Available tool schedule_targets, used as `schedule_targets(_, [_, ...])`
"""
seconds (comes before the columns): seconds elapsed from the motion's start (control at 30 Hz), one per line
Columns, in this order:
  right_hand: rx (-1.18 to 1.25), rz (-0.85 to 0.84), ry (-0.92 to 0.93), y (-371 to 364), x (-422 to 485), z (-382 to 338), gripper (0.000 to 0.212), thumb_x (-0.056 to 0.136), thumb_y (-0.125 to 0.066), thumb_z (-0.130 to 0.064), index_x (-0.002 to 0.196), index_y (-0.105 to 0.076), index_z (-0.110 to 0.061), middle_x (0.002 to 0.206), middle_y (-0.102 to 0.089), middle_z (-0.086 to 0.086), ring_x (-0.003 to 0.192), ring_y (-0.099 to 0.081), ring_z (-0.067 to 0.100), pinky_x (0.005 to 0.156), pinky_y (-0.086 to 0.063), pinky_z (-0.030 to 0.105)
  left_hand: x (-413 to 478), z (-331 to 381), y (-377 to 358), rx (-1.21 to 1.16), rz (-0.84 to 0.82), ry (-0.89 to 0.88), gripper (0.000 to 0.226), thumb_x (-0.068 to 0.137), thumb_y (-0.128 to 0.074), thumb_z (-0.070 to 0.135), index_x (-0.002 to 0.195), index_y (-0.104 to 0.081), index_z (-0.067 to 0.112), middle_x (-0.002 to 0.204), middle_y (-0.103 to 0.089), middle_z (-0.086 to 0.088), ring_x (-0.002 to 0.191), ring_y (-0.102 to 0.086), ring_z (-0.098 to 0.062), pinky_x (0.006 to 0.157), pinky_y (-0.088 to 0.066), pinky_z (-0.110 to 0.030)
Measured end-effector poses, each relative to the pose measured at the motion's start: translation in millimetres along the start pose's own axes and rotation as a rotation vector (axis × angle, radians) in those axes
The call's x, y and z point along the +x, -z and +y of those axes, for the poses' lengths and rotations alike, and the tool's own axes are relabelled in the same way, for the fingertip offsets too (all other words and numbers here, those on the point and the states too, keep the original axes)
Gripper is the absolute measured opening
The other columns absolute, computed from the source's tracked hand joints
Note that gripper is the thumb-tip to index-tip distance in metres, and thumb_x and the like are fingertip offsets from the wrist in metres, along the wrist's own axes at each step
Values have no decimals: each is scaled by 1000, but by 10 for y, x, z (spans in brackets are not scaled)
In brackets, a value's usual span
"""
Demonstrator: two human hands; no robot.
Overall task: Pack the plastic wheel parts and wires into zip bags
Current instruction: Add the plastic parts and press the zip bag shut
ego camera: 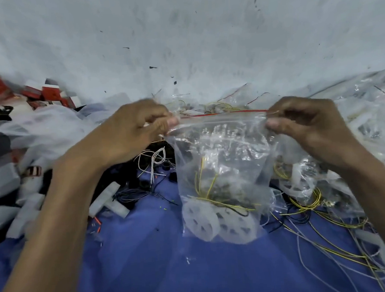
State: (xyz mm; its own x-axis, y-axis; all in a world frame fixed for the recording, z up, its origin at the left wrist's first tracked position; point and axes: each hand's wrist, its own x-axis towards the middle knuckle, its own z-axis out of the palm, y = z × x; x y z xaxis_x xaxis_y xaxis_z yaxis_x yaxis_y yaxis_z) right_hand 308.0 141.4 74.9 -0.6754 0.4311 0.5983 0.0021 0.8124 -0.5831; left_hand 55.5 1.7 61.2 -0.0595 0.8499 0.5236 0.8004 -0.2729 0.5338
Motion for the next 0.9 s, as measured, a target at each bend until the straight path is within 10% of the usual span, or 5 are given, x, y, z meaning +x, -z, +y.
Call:
schedule_targets(0.23, [276,266,-136,-150,-4,185,31,68,-71,-23,97,-62,-20,71,-65,-6,68,-66,7,64,-52,18,43,-90,-27,-266,139,43,11,65,-68,35,76,-66,31,71,-69,9,63,-65,-1,64,-49,-9])
schedule_targets(0.63, [201,103,-276,-173,-53,259,4,81,-64,-16,79,-67,-15,70,-67,-4,66,-63,4,65,-51,13,53,-190,-74,82,110,292,23,82,-70,16,66,-63,31,69,-69,10,72,-62,-4,76,-41,-27])
schedule_targets(0.9, [40,62,-193,-133,-44,184,3,81,-68,-21,82,-68,-24,79,-72,-6,75,-68,9,69,-52,14,66,-77,-137,115,215,285,23,78,-74,17,61,-64,28,58,-65,13,56,-55,10,57,-37,-1])
